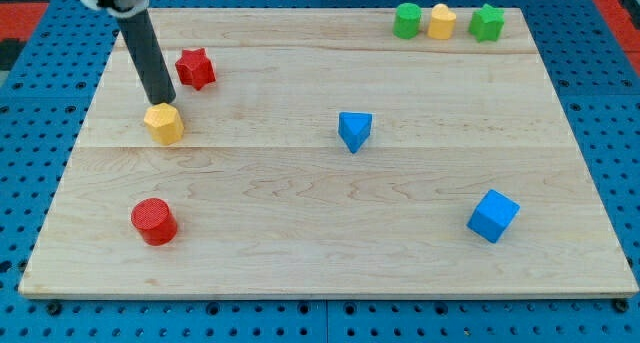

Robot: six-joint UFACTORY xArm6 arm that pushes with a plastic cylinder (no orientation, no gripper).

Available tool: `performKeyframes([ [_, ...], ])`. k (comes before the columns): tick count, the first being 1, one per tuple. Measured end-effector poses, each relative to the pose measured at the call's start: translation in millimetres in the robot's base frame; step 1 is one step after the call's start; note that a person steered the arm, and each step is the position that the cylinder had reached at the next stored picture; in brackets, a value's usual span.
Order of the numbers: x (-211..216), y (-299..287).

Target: Place the green circle in between blue blocks

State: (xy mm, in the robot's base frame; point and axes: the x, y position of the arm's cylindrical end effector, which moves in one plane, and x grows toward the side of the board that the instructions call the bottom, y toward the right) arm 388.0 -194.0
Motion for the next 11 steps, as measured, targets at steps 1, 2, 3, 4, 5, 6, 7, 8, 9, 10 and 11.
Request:
performKeyframes([
  [1, 38, 22],
  [2, 6, 15],
  [3, -28, 106],
  [4, -78, 202],
  [5, -135, 226],
  [6, -189, 233],
  [7, -196, 256],
  [8, -196, 294],
  [9, -196, 323],
  [10, -172, 330],
  [11, -119, 330],
])
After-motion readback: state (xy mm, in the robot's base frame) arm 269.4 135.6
